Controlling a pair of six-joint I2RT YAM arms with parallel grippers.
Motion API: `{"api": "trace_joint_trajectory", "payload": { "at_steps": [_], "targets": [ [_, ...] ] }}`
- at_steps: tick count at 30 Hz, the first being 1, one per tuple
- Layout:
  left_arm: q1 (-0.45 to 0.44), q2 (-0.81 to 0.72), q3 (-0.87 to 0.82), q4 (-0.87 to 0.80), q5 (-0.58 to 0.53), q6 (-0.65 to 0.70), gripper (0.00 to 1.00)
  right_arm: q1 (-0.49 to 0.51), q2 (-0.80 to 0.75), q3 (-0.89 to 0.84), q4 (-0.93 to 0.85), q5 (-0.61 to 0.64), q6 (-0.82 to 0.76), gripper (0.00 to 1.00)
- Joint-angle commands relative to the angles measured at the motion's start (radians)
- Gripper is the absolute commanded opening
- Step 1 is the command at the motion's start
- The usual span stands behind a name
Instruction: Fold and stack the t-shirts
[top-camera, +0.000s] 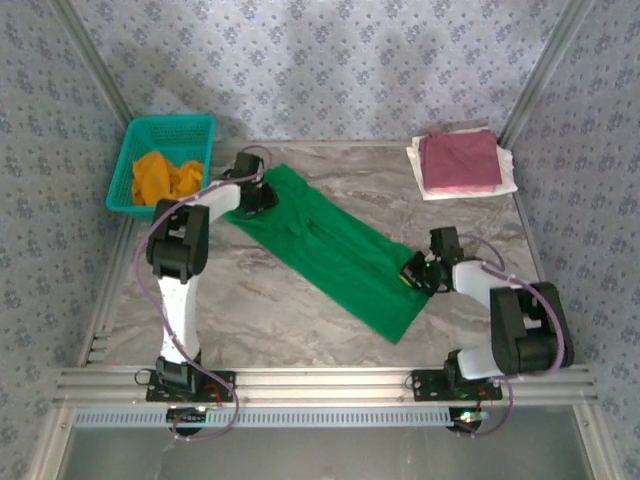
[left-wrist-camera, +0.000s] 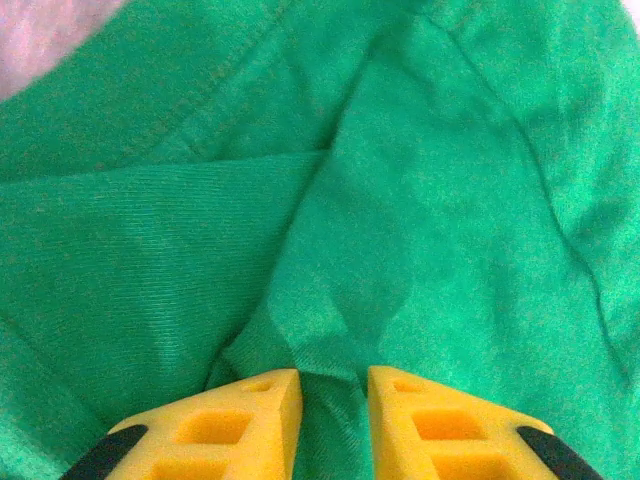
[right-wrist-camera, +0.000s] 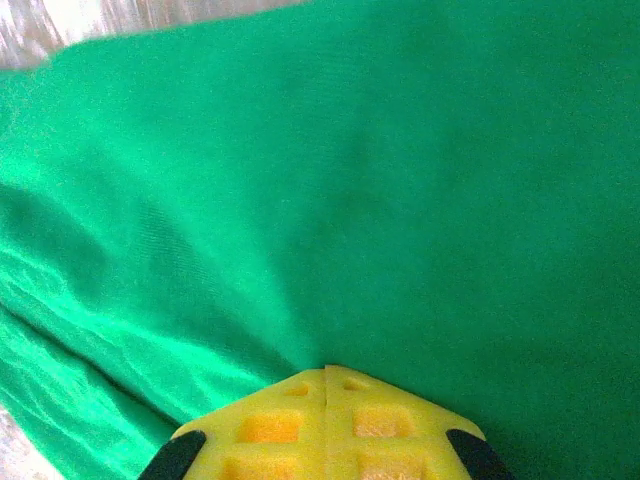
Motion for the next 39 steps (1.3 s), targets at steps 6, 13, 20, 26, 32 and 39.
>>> {"api": "trace_joint_trajectory", "payload": {
  "at_steps": [6,13,20,26,32,39],
  "targets": [
    [0.013,0.216,0.426,-0.233,0.026,0.07,0.27,0.35,-0.25,-0.144,-0.058,0.294,0.289,0.07],
    [0.037,-0.234,-0.064,0.011,-0.045,0.043,0.31,0.409,-0.237,0.162,-0.185,0.363,-0.095,0.07],
    [-0.062,-0.427,-0.412,0.088,-0.084,-0.031,0.3,0.355,0.323,0.688,-0.365,0.165,-0.463,0.0],
    [-0.057,-0.32,-0.365,0.077,-0.101,-0.049,0.28,0.297,0.628,0.968,-0.405,0.091,-0.52,0.0],
    [-0.025,-0.159,-0.215,0.047,-0.08,-0.05,0.27,0.262,0.689,0.94,-0.339,0.092,-0.502,0.0],
    [-0.035,0.01,-0.019,-0.01,-0.018,-0.043,0.26,0.266,0.649,0.722,-0.175,0.044,-0.393,0.0]
  ]
}}
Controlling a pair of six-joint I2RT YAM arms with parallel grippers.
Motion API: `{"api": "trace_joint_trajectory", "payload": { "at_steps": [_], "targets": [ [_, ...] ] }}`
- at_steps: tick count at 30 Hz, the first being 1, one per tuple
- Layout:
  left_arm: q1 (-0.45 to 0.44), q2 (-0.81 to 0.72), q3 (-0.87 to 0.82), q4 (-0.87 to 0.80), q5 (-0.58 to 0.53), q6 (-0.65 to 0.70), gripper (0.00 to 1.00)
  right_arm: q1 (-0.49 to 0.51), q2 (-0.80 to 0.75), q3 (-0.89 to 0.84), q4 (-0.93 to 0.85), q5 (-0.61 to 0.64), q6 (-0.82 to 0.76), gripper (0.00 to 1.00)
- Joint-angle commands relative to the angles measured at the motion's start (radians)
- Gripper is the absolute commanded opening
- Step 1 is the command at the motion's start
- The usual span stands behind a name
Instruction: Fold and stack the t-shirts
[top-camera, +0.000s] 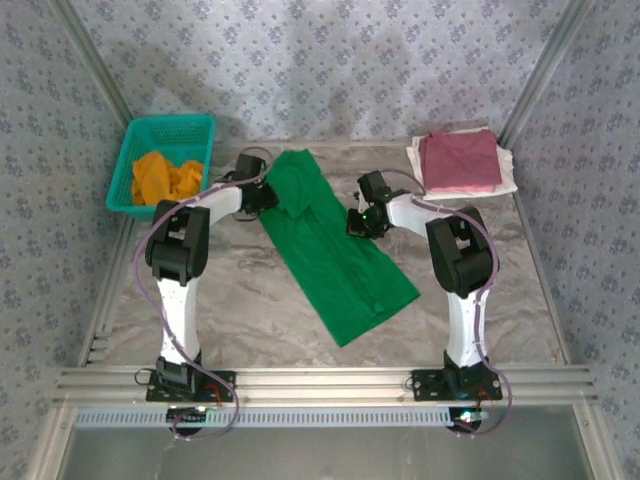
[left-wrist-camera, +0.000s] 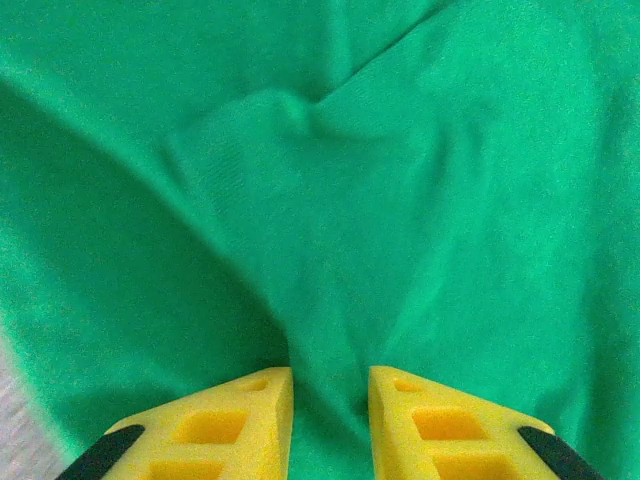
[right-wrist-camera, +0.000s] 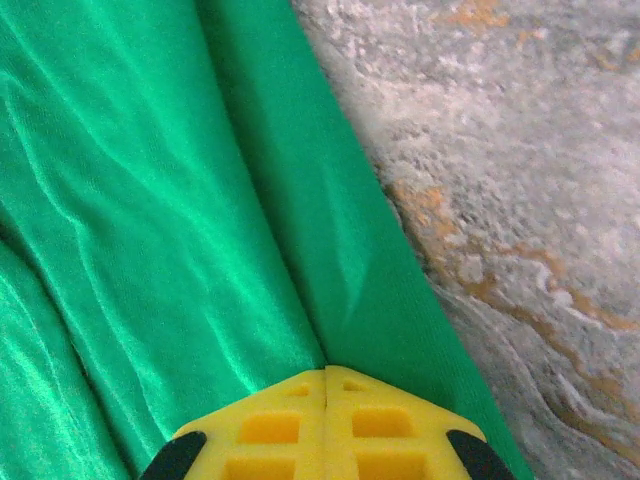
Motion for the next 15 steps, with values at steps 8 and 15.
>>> {"api": "trace_joint_trajectory", "payload": {
  "at_steps": [8,15],
  "targets": [
    [-0.074,0.177,0.276,-0.154,0.081,0.085,0.26,0.068,-0.092,-0.306,0.161,-0.038,0.279,0.0],
    [-0.078,0.228,0.414,-0.22,0.086,0.099,0.27,0.11,-0.073,-0.283,0.171,-0.011,0.352,0.0]
  ]
}}
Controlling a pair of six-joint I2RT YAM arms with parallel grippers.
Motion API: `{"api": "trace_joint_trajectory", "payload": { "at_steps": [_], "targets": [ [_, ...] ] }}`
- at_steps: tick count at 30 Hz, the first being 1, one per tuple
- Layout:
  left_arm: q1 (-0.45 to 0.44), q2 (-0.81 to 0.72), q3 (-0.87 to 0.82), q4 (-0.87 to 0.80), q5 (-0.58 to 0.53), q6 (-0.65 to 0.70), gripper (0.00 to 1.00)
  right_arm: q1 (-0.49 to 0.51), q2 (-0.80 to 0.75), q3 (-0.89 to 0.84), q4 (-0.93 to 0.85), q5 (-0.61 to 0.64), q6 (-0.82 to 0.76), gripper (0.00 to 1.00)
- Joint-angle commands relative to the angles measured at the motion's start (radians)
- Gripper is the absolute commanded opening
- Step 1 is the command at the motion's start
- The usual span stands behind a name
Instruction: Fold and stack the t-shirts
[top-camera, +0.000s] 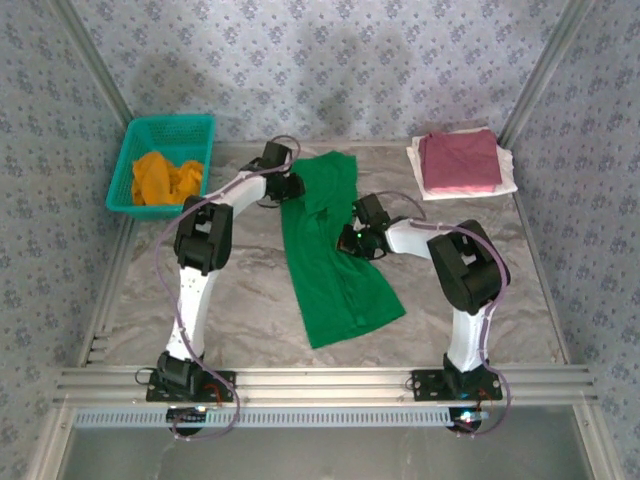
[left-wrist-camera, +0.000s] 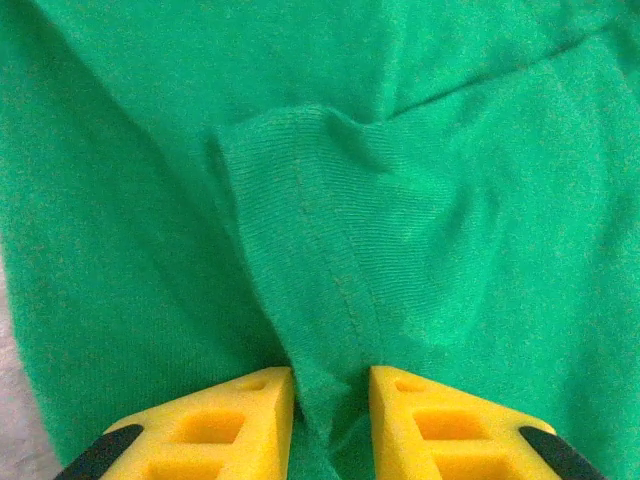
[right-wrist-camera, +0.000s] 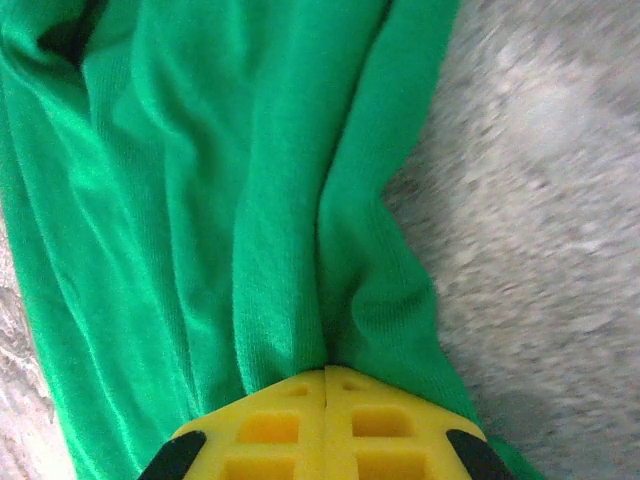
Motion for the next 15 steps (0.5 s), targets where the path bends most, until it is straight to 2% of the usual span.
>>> {"api": "trace_joint_trajectory", "payload": {
  "at_steps": [1,4,6,8,12,15],
  "targets": [
    [0.007,-0.011,0.026,-0.076,-0.004,0.029,0.27,0.007,0.054,-0.011,-0.101,0.027,0.053,0.0],
    [0.022,-0.14,-0.144,0.011,-0.036,0.025,0.42,-0.011,0.025,0.01,-0.125,0.027,0.027,0.0],
    [0.041,-0.272,-0.294,0.104,-0.036,0.013,0.43,-0.017,-0.012,0.036,-0.157,0.014,-0.004,0.0],
    [0.054,-0.431,-0.454,0.188,-0.045,0.003,0.45,-0.017,-0.065,0.062,-0.191,-0.019,-0.041,0.07],
    [0.055,-0.745,-0.766,0.269,-0.078,-0.008,0.52,0.0,-0.273,0.026,-0.219,-0.042,-0.128,0.15],
    [0.049,-0.92,-0.951,0.265,-0.053,-0.025,0.53,-0.02,-0.461,-0.105,-0.222,-0.032,-0.172,0.2]
  ]
}}
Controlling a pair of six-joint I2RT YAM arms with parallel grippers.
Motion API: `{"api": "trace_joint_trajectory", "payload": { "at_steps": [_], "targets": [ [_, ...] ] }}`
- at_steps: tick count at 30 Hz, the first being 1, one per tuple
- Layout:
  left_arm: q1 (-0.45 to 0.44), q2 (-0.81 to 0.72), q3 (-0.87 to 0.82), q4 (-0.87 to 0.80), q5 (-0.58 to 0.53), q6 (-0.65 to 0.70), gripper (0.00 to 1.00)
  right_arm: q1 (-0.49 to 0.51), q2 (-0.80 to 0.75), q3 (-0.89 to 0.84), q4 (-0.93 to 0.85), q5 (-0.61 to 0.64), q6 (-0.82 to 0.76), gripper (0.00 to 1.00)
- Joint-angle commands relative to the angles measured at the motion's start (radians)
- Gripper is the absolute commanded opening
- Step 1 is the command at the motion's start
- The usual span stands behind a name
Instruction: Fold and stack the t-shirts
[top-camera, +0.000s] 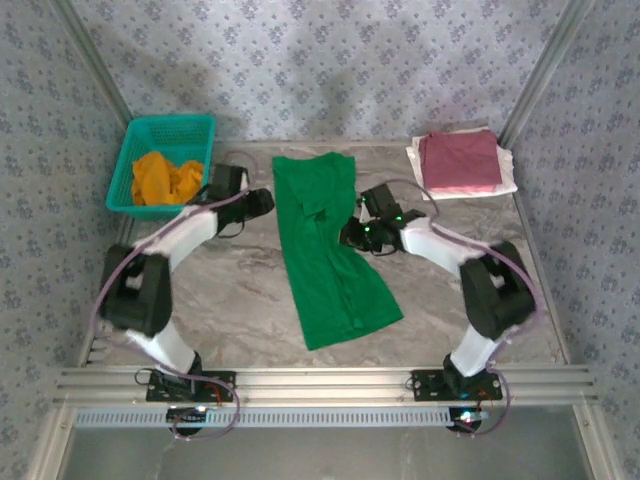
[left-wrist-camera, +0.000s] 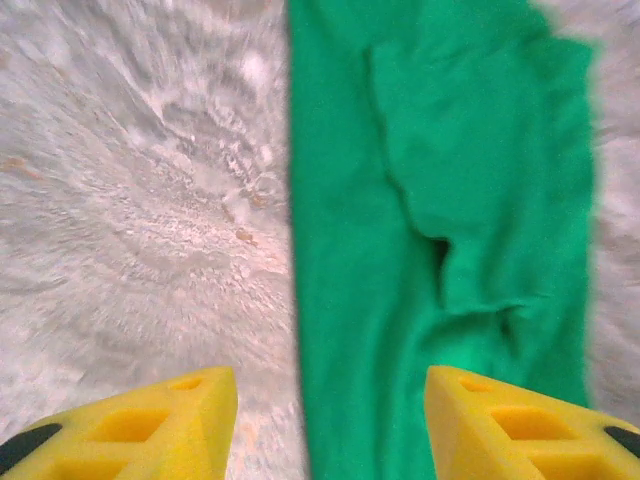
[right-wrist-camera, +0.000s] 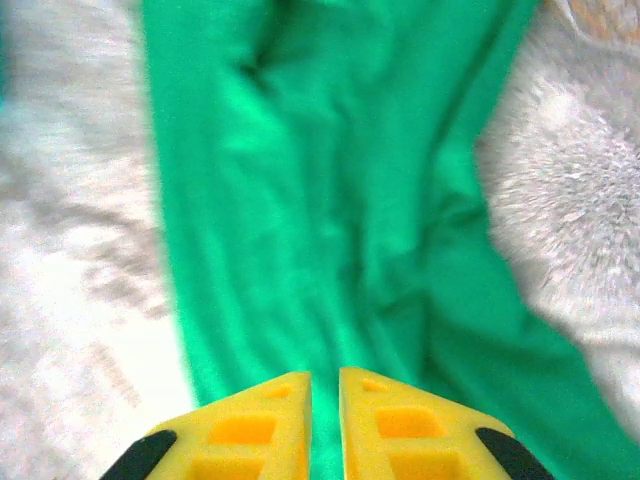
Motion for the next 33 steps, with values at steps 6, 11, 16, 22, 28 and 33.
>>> {"api": "trace_joint_trajectory", "payload": {
  "at_steps": [6,11,16,22,28,33],
  "targets": [
    [-0.02,-0.405,-0.413,-0.023,0.083,-0.062,0.65,-0.207,-0.382,-0.372,-0.026,-0.217,-0.065,0.33],
    [-0.046,-0.455,-0.56,0.067,0.253,-0.159,0.66,-0.316,-0.343,-0.46,-0.008,-0.345,-0.075,0.33],
    [-0.19,-0.422,-0.533,-0.004,0.213,-0.155,0.65,-0.331,-0.331,-0.456,-0.091,-0.324,-0.15,0.32],
    [-0.268,-0.434,-0.581,-0.022,0.114,-0.216,0.64,-0.26,-0.381,-0.532,-0.124,-0.257,-0.135,0.27],
    [-0.271,-0.473,-0.611,-0.05,0.053,-0.246,0.64,-0.203,-0.391,-0.63,-0.096,-0.218,-0.074,0.26],
    [-0.277,-0.527,-0.624,-0.106,0.03,-0.262,0.64,-0.055,-0.355,-0.685,-0.04,-0.188,0.029,0.25]
  ]
}}
